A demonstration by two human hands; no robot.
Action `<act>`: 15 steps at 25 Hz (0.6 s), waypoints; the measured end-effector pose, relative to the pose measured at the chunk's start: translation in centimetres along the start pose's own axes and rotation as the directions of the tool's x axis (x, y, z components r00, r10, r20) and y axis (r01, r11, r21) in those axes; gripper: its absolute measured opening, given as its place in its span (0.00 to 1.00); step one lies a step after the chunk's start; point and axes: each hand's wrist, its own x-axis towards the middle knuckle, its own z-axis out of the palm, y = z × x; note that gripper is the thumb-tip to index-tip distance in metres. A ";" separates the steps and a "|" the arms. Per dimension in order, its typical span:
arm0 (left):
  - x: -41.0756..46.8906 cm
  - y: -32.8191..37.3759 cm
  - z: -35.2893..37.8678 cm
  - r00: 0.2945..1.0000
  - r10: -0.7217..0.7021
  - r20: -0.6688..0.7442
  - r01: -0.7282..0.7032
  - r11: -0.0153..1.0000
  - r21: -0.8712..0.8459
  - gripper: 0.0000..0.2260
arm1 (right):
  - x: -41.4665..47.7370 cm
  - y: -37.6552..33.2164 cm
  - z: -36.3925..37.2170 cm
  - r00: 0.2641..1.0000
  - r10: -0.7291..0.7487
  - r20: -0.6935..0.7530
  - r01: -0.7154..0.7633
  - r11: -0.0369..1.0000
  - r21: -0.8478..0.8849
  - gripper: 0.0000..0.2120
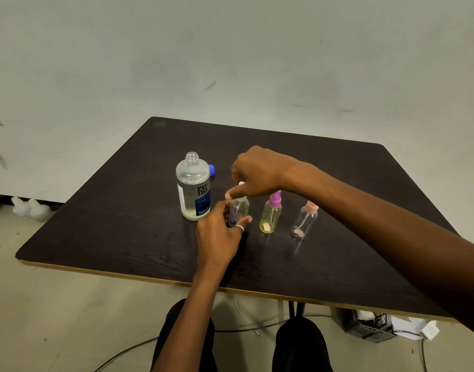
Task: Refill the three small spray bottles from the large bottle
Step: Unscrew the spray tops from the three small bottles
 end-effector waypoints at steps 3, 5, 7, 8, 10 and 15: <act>0.0 0.0 0.0 1.000 -0.007 0.005 0.007 1.000 -0.010 0.19 | -0.1 -0.7 0.4 0.997 0.078 -0.028 -0.078 0.997 -0.018 0.25; 0.0 0.1 -0.1 1.000 -0.010 0.009 0.010 1.000 -0.007 0.19 | -0.1 -0.9 0.7 0.998 0.068 -0.015 -0.069 0.997 -0.032 0.20; 0.0 0.1 -0.1 1.000 -0.012 0.011 0.012 1.000 -0.003 0.19 | -0.1 -0.9 0.5 0.999 0.031 0.008 -0.030 0.999 -0.030 0.11; 0.0 0.1 -0.1 1.000 -0.011 0.008 0.011 1.000 -0.003 0.19 | -0.2 -0.8 0.4 1.000 0.003 0.022 -0.003 1.000 -0.014 0.08; 0.1 0.0 0.0 1.000 -0.006 0.004 0.006 1.000 -0.002 0.19 | -0.4 -0.5 0.1 0.997 -0.065 0.044 0.065 0.998 0.003 0.07; 0.0 -0.1 0.1 1.000 -0.001 0.000 0.001 1.000 -0.020 0.20 | -0.9 0.2 -1.4 0.996 -0.089 -0.007 0.090 0.993 0.073 0.11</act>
